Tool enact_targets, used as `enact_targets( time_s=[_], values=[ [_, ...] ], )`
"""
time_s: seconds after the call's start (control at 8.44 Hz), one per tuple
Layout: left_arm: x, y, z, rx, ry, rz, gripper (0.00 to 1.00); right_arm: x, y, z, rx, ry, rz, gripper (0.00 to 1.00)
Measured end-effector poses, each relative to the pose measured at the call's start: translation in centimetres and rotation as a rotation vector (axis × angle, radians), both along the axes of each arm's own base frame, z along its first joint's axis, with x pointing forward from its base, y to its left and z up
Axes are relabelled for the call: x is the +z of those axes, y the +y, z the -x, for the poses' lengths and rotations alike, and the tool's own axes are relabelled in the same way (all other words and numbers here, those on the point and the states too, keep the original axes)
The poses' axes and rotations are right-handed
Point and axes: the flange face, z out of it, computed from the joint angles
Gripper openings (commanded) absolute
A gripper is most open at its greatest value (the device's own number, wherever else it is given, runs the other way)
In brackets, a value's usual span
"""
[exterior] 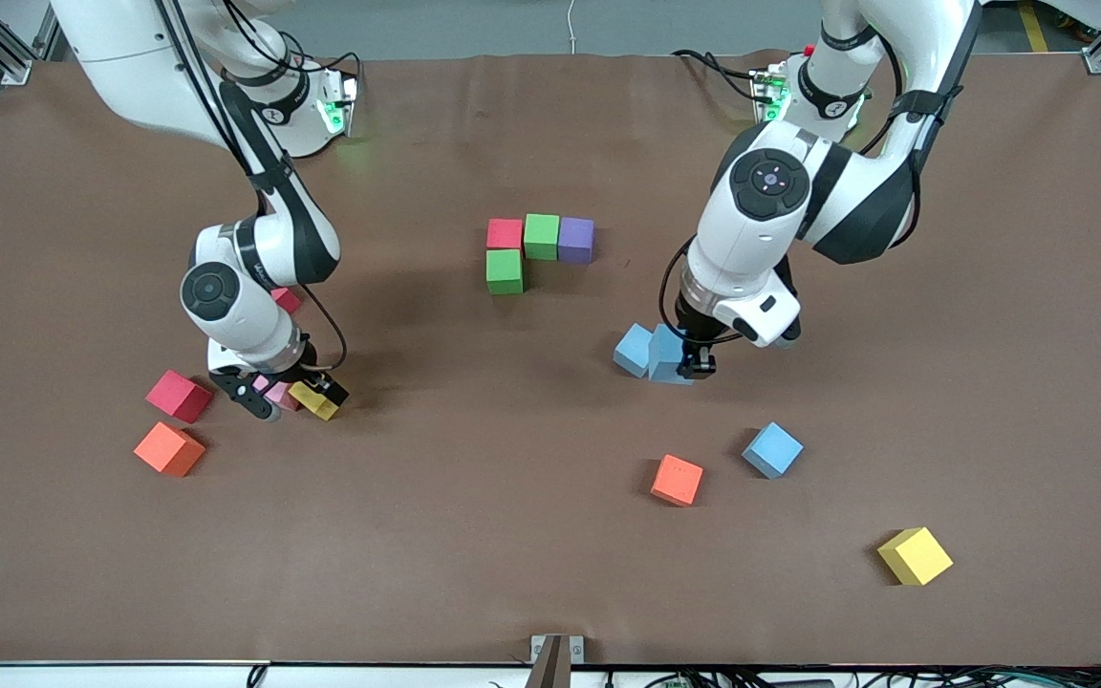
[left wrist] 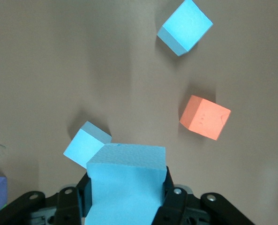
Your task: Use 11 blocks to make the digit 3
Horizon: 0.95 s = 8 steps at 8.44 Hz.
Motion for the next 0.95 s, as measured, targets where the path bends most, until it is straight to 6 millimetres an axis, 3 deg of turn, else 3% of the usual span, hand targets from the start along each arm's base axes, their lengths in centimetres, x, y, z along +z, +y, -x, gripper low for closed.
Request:
enact_targets(
  time_s=[0.24, 0.59, 0.71, 0.95],
  values=[
    [-0.7, 0.1, 0.7, -0.013, 0.055, -0.036, 0.29, -0.6, 0.1, 0.1, 0.002, 0.004, 0.001, 0.01],
    [-1.1, -1.7, 1.7, -0.045, 0.096, -0.061, 0.29, 0.2, 2.8, 0.0, 0.047, 0.010, -0.001, 0.00],
    [-1.2, -2.0, 1.5, -0.047, 0.098, -0.061, 0.29, 1.5, 5.0, -0.2, 0.083, 0.031, 0.003, 0.00],
    [-1.7, -2.0, 1.3, -0.069, 0.104, -0.064, 0.29, 5.0, 12.0, 1.1, 0.197, 0.033, 0.000, 0.00]
  ],
)
